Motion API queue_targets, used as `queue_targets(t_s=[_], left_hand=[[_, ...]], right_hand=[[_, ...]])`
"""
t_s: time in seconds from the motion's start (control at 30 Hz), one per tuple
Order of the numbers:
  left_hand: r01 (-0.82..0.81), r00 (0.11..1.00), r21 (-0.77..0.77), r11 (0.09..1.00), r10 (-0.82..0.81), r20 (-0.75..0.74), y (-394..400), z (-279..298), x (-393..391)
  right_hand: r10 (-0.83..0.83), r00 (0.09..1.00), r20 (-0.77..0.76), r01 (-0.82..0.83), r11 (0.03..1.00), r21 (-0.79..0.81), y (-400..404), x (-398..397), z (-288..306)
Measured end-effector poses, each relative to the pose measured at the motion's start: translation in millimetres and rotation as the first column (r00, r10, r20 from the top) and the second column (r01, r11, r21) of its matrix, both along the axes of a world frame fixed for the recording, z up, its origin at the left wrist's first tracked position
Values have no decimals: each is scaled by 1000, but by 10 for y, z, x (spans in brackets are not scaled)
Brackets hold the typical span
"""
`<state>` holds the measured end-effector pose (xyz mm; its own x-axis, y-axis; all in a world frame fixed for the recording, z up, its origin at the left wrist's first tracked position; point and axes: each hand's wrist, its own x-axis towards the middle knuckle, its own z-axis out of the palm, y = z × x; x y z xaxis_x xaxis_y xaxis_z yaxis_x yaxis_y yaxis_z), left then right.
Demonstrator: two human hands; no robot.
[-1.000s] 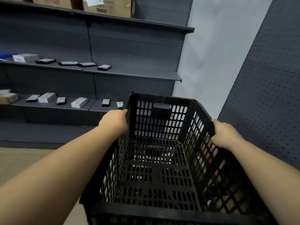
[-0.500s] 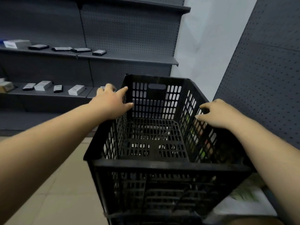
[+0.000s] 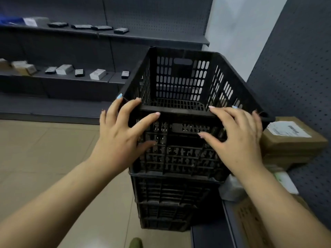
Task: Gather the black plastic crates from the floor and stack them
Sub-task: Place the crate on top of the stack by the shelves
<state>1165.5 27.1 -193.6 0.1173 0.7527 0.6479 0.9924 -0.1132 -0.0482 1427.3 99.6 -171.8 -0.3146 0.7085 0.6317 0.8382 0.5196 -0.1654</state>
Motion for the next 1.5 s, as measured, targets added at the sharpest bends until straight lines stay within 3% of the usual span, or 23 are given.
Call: queue_targets(t_s=[0.2, 0.37, 0.73, 0.93, 1.03, 1.1, 1.17, 1.23, 1.3, 1.4, 1.5], left_hand=[[54, 997, -1, 999, -54, 49, 197, 147, -49], [94, 995, -10, 996, -93, 27, 291, 442, -228], [164, 986, 123, 979, -162, -33, 276, 7, -274], [205, 979, 141, 969, -201, -43, 30, -494, -423], [207, 930, 107, 972, -230, 286, -137, -842, -401], [184, 798, 84, 979, -199, 569, -144, -982, -399], [191, 708, 10, 982, -145, 691, -75, -1038, -413], [236, 729, -78, 969, -123, 673, 14, -1032, -405], [189, 788, -138, 972, -66, 613, 73, -995, -366], [131, 851, -146, 981, -36, 524, 108, -960, -331], [117, 855, -184, 976, -5, 518, 180, -929, -262]], right_hand=[[-115, 984, -133, 105, 992, -77, 101, -262, 196], [-146, 979, -140, 131, 985, -112, 220, -410, 432], [-113, 985, -129, 113, 994, -8, 94, -322, 35], [-140, 965, -223, 164, 982, 92, -169, 61, -442], [-170, 897, -408, 180, 984, -15, -272, 207, -772], [-306, 767, -564, 192, 948, -254, -270, 237, -841], [-437, 672, -598, 93, 851, -517, -196, 213, -867], [-483, 724, -493, 103, 782, -615, -110, 153, -913], [-521, 750, -409, 209, 772, -600, -21, 84, -931], [-544, 766, -342, 304, 775, -554, 75, 67, -932], [-534, 776, -335, 280, 769, -575, 213, 142, -884]])
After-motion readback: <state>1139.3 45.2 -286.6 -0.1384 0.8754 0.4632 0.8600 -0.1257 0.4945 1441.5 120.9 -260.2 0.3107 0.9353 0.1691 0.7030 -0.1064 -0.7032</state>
